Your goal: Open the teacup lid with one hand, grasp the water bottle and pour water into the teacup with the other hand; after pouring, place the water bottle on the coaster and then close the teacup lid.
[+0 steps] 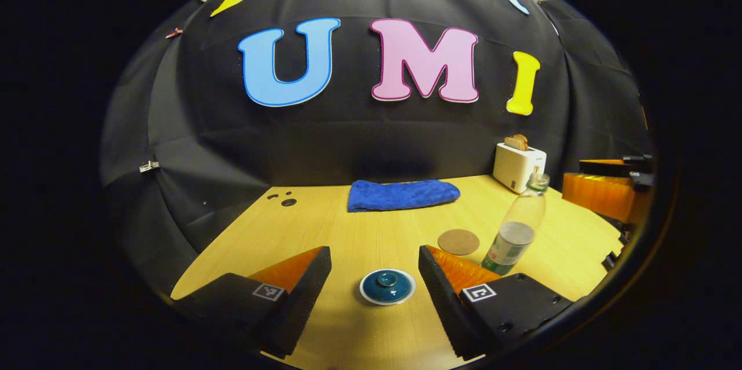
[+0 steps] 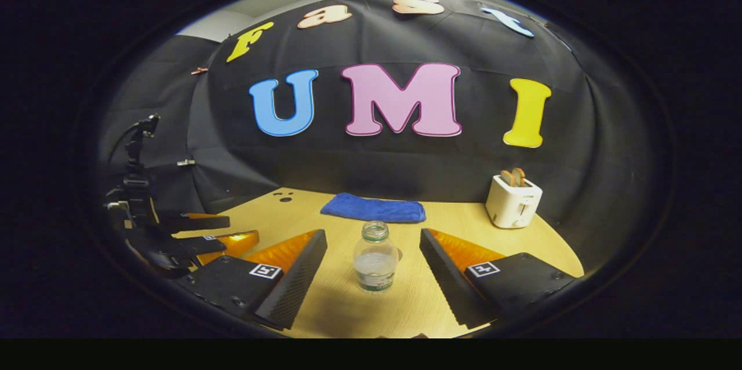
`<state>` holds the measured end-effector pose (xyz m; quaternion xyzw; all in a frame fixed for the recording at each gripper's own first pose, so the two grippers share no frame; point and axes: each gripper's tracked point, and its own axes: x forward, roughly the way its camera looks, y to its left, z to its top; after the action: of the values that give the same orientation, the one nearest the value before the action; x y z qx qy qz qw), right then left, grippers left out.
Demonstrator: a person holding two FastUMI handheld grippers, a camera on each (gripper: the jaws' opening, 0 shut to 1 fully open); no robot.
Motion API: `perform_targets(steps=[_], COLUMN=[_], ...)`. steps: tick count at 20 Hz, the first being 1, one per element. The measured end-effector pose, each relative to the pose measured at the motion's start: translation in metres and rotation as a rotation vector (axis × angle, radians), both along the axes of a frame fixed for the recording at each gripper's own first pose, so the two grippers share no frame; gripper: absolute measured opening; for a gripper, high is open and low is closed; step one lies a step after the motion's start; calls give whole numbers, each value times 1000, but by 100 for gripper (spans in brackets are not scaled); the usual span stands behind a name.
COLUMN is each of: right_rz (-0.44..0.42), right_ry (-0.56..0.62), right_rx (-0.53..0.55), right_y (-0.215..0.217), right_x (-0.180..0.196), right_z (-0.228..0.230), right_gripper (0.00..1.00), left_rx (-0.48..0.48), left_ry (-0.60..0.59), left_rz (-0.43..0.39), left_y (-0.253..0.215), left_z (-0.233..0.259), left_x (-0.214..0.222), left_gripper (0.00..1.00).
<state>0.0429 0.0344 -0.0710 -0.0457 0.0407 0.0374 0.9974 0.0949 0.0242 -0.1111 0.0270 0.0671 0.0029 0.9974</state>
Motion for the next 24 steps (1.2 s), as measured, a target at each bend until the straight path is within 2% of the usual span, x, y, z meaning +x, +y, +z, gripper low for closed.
perform_targets(steps=[4, 7, 8, 9, 18, 19, 21, 22, 23, 24], right_rz=[2, 7, 5, 3, 4, 6, 7, 7, 6, 5], right_ry=[28, 59, 64, 74, 97, 101, 107, 105, 106, 106], right_rx=[-24, -29, -28, -26, -9, -10, -5, -2, -2, -2], right_y=[-1, -3, -3, -5, -6, -6, -6, -6, -5, -5], right_x=[4, 4, 6, 8, 20, 21, 21, 22, 23, 23], right_z=[-29, -51, -56, -63, -83, -85, -87, -88, -90, -91], right_gripper=[100, 100, 100, 100, 100, 100, 100, 100, 100, 100], left_rx=[33, 33, 35, 37, 51, 49, 42, 41, 42, 45], left_ry=[25, 38, 42, 46, 62, 68, 63, 64, 61, 62], left_rz=[-32, -56, -57, -57, -65, -66, -68, -69, -70, -73], left_y=[-7, -13, -14, -14, -17, -17, -19, -19, -18, -19], left_z=[-34, -56, -61, -66, -84, -86, -85, -85, -86, -86], left_x=[23, 36, 40, 42, 55, 56, 56, 56, 55, 55], left_gripper=[94, 89, 80, 75, 59, 48, 61, 44, 51, 50])
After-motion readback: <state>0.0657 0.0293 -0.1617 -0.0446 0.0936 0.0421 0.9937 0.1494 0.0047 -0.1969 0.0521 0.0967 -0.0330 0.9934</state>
